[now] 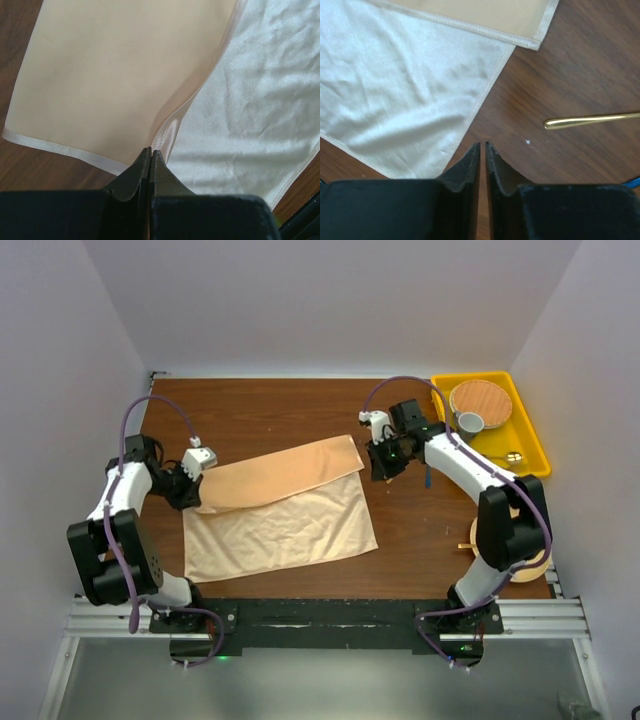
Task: Fold the napkin into a case and place the utensils inside
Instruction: Fold and flatten the napkin at the center of the board.
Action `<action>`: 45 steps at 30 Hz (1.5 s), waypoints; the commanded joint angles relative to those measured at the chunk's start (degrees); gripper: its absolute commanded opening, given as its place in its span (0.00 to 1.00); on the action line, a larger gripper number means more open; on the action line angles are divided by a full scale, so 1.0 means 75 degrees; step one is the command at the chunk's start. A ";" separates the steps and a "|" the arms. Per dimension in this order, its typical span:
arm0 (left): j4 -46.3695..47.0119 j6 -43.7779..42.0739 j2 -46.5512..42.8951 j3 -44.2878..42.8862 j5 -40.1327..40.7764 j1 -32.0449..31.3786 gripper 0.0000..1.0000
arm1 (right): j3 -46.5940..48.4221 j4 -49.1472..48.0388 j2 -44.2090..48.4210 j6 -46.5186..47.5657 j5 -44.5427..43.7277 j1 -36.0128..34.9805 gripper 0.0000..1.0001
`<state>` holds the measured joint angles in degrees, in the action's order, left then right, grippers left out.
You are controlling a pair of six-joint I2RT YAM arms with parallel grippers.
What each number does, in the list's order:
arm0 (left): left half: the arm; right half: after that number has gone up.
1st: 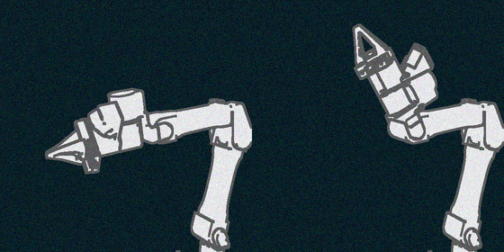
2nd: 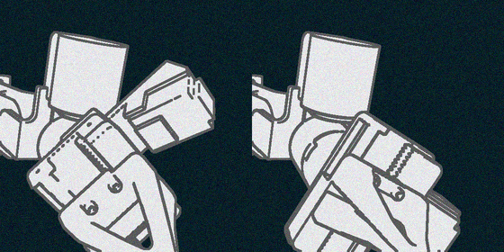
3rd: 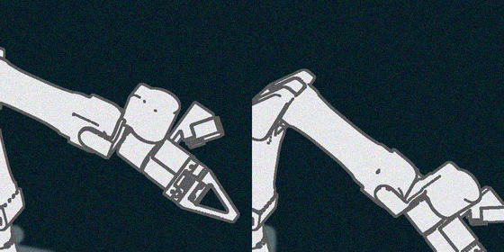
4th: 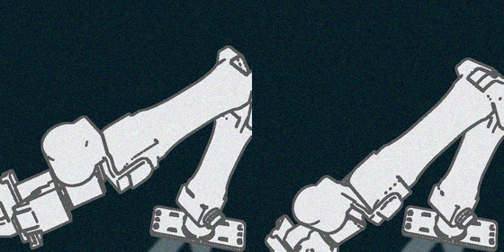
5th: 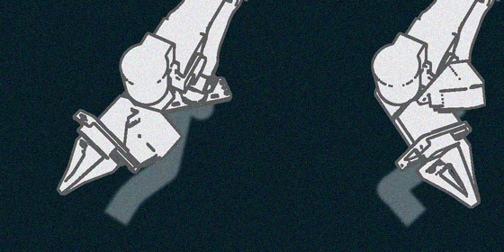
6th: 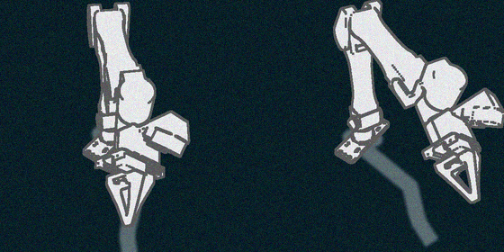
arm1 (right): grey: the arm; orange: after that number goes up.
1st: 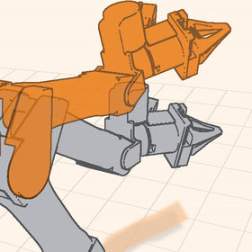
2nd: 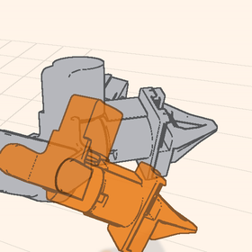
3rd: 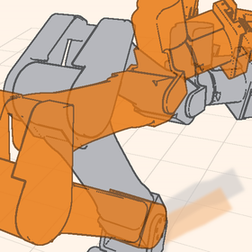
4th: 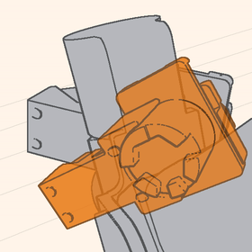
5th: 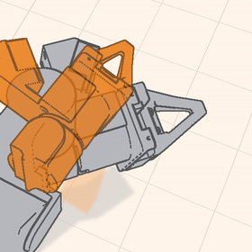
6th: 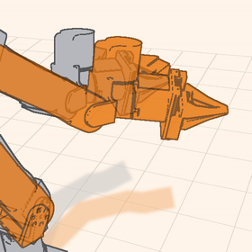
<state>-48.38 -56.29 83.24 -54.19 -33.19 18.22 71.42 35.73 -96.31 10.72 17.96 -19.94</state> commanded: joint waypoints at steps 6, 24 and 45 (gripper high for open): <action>0.1013 0.0404 0.0315 -0.0321 0.0195 0.0067 0.00 | 0.1445 -0.0791 -0.1604 -0.1077 0.0021 -0.0059 0.40; 0.1189 0.0580 0.0737 -0.0625 0.0136 0.0067 0.00 | 0.2525 -0.0826 -0.3201 -0.1933 -0.0542 -0.0048 0.55; 0.0300 0.0324 0.0328 -0.1258 0.0077 0.0149 0.00 | 0.2748 0.0262 -0.2194 -0.1887 0.0582 0.0011 0.00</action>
<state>-42.48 -51.59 89.78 -60.75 -31.33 18.35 90.19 33.65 -119.77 -4.03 17.76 -20.16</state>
